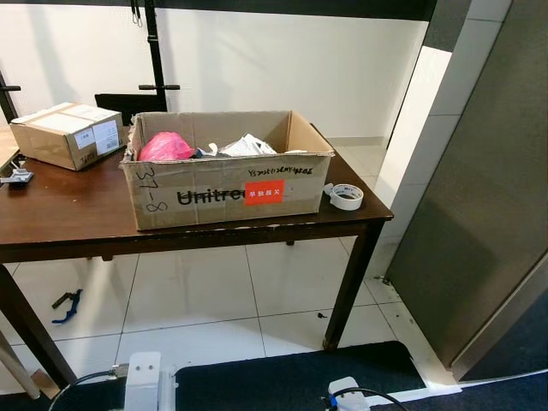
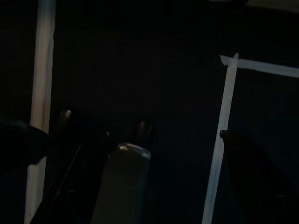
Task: Picking trash to rubbish bin
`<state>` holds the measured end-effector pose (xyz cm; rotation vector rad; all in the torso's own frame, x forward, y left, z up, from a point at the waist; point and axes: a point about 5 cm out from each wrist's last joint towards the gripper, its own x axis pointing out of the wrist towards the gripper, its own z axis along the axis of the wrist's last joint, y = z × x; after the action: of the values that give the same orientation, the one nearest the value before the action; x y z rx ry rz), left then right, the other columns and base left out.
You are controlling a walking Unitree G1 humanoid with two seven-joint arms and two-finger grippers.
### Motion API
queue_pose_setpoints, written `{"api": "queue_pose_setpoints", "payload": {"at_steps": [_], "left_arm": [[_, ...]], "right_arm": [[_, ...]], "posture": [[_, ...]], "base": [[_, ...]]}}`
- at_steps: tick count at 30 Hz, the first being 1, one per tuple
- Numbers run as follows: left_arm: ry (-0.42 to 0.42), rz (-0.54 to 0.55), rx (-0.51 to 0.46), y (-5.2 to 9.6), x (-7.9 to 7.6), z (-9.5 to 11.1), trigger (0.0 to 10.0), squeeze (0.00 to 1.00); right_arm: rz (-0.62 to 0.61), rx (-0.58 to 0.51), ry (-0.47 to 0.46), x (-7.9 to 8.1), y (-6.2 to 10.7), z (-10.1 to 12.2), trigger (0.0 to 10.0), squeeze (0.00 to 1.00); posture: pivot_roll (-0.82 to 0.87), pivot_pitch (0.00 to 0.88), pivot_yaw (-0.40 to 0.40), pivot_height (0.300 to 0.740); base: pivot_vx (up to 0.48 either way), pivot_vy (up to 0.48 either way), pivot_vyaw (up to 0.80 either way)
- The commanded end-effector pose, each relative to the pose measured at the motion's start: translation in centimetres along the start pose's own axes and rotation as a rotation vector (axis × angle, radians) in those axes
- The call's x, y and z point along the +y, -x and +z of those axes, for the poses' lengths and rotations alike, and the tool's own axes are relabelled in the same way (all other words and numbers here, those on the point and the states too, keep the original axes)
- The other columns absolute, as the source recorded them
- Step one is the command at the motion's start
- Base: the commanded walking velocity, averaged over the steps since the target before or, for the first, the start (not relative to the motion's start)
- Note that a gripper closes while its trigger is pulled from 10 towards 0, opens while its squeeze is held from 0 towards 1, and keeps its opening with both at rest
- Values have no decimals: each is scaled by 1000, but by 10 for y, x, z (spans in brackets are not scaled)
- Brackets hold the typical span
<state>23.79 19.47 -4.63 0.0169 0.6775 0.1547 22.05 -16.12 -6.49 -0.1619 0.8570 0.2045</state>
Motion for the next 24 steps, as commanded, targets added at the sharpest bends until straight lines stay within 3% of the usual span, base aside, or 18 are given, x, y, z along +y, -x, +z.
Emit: {"api": "queue_pose_setpoints", "payload": {"at_steps": [1,24], "left_arm": [[-23,15,43,2,6,-9,10000,0],[8,13,31,1,5,-5,10000,0]], "right_arm": [[-9,-4,-8,0,0,-1,10000,0],[7,7,40,-3,0,-1,10000,0]], "posture": [[18,38,-16,740],[27,52,-32,740]], "base": [[0,0,0],[304,0,0]]}}
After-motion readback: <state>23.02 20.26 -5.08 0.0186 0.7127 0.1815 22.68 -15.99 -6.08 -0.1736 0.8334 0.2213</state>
